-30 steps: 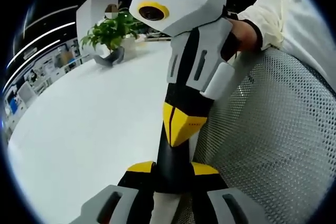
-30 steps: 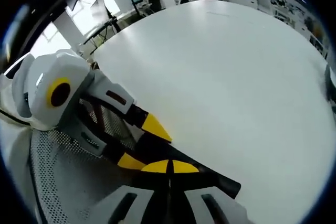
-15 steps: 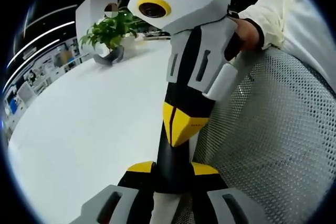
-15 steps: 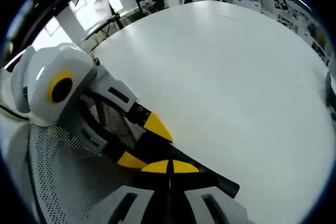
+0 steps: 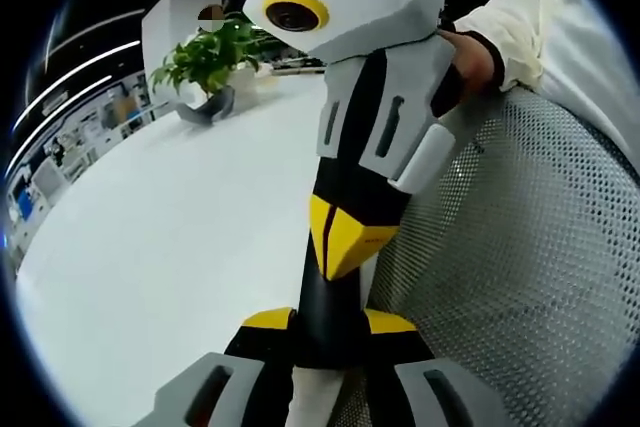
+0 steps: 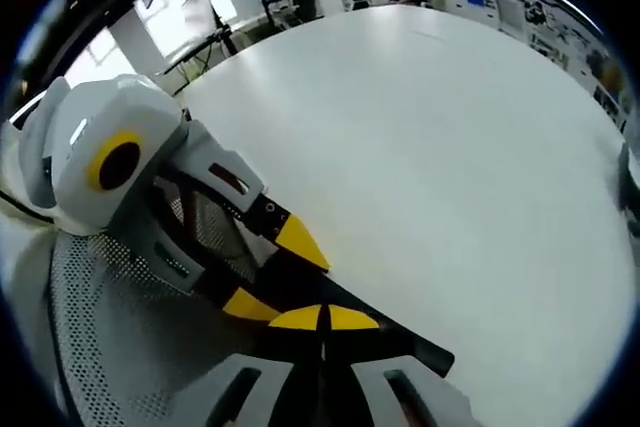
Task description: Press the specified remote control buttons in sequence, fully releasing each button before pressing the next.
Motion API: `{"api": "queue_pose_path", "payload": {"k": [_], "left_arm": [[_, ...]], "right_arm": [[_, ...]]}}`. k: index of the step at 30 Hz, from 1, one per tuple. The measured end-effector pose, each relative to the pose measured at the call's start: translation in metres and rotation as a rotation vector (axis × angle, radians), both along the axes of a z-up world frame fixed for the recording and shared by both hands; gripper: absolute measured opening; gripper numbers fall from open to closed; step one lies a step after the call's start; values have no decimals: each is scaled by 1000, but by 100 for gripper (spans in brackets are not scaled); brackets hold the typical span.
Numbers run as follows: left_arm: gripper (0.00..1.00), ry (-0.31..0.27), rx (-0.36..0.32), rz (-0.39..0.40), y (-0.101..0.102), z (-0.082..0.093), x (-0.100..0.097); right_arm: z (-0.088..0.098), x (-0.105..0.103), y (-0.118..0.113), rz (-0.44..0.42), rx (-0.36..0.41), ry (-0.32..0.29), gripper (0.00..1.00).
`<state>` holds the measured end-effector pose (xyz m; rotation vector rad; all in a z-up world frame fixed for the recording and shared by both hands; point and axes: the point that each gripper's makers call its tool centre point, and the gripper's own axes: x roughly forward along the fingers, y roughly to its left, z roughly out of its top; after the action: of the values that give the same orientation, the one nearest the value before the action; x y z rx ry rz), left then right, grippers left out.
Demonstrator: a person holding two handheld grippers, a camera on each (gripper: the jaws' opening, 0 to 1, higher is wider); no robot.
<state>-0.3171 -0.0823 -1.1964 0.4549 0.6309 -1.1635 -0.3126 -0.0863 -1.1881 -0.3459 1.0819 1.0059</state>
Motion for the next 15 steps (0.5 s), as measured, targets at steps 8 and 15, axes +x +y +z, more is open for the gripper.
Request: {"api": "queue_pose_path", "payload": {"k": [8, 15], "left_arm": [[25, -4, 1, -6, 0, 0, 0], [25, -4, -1, -9, 0, 0, 0]], "right_arm": [[23, 15, -5, -79, 57, -61, 0], [71, 30, -17, -218, 217, -173, 0]]}}
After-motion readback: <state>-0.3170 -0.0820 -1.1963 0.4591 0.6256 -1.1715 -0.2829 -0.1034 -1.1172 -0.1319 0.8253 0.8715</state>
